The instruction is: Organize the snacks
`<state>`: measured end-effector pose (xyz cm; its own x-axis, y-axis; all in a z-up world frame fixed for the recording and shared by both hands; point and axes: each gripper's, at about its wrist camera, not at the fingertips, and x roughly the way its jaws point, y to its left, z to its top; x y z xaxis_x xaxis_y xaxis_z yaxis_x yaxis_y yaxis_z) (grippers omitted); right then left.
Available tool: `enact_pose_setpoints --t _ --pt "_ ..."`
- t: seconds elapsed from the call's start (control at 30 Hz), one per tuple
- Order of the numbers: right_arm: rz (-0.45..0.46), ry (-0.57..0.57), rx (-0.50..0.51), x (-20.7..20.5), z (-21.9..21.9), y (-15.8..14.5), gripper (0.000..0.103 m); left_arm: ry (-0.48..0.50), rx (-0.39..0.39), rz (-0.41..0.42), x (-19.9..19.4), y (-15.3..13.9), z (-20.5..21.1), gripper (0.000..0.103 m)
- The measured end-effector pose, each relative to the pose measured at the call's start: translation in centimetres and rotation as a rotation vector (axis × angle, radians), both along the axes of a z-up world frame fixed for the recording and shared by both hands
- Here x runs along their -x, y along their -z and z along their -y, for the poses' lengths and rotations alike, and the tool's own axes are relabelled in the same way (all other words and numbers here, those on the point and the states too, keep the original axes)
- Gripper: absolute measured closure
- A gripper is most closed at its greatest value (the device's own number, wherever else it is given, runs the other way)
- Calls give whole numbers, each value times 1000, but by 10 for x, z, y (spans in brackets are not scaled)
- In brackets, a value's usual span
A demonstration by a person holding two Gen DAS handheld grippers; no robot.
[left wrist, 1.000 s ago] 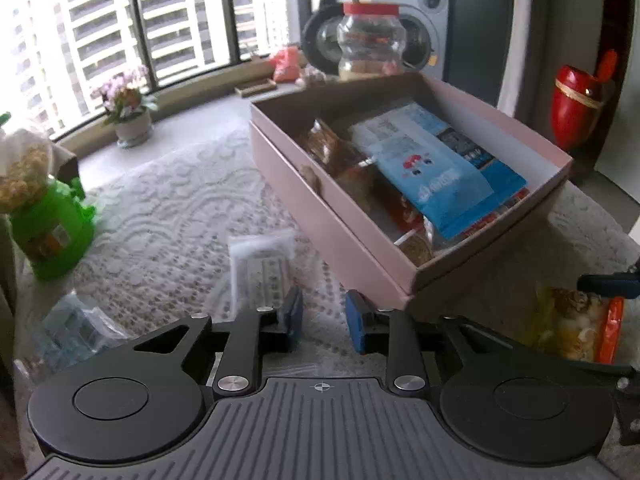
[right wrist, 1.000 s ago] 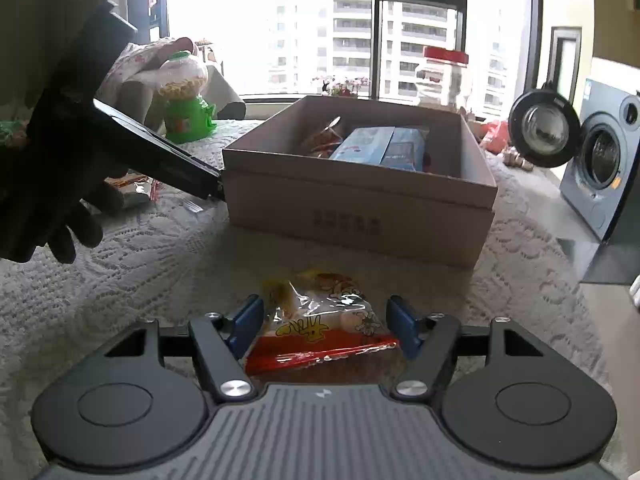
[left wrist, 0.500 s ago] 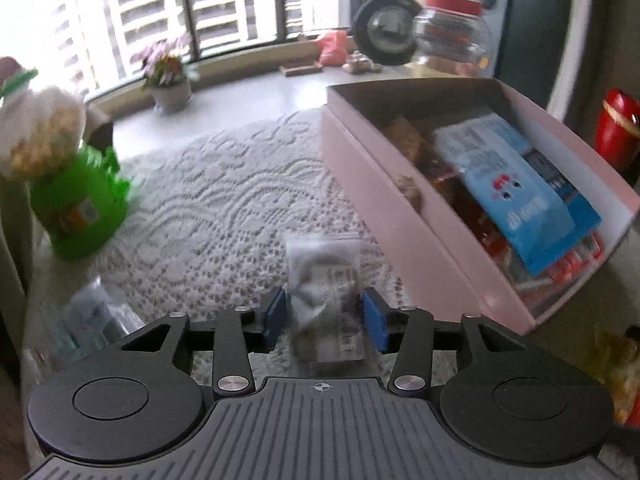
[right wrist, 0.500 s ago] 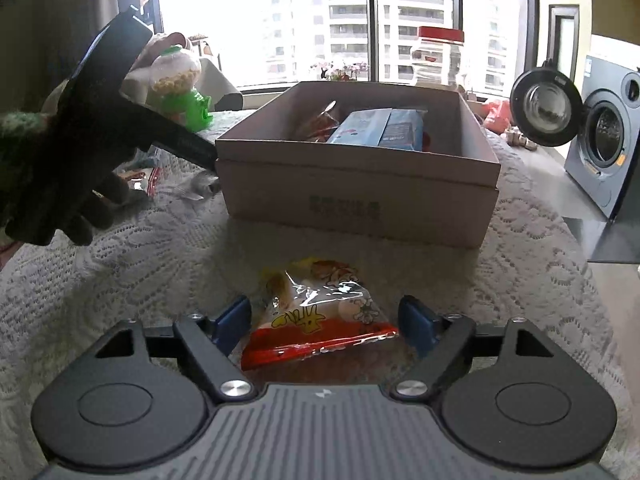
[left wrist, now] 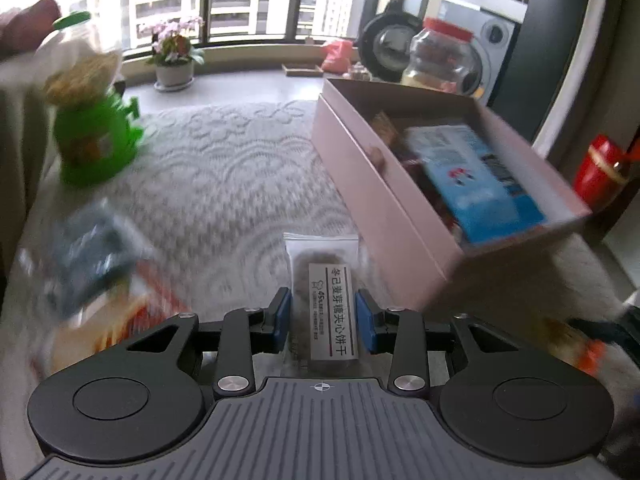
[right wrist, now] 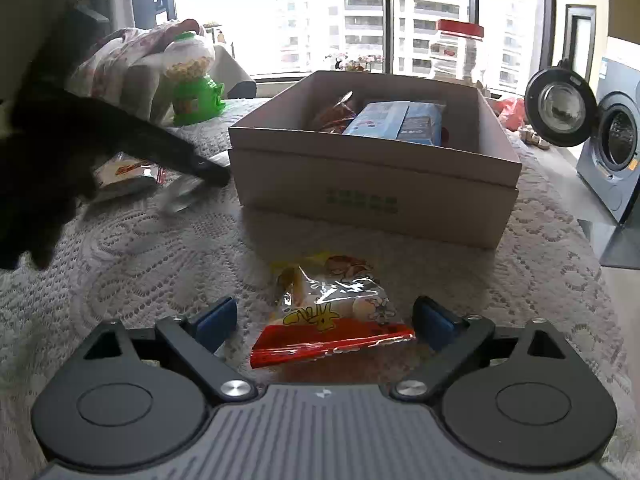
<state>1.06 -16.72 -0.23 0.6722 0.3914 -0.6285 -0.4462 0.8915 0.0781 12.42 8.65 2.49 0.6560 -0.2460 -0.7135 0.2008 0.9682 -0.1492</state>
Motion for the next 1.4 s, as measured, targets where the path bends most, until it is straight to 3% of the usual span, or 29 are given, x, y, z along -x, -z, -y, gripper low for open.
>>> enact_pose_setpoints --t 0.27,0.47,0.63,0.73,0.8,0.87,0.93,1.17,1.4 --pt "-36 -54 25 -8 -2 -2 0 33 87 34 89 -11 14 63" --pt "-39 -58 33 -6 -3 -3 0 53 65 -12 96 6 37 63" --pt "-37 30 -75 4 22 -17 4 50 -7 24 105 8 48 62" --pt "0 161 -115 3 45 -29 6 41 -43 38 109 9 53 62" --pt "33 237 -103 0 57 -34 13 30 -52 37 111 9 56 62" --pt "49 287 -53 -2 61 -34 31 25 -54 36 111 10 56 61" --pt "48 300 -1 -2 59 -30 38 24 -48 34 112 10 55 61" --pt "-40 169 5 14 43 -12 39 19 -22 30 112 10 51 59" --pt "-39 86 -12 42 37 -18 39 20 -63 67 124 13 60 58"
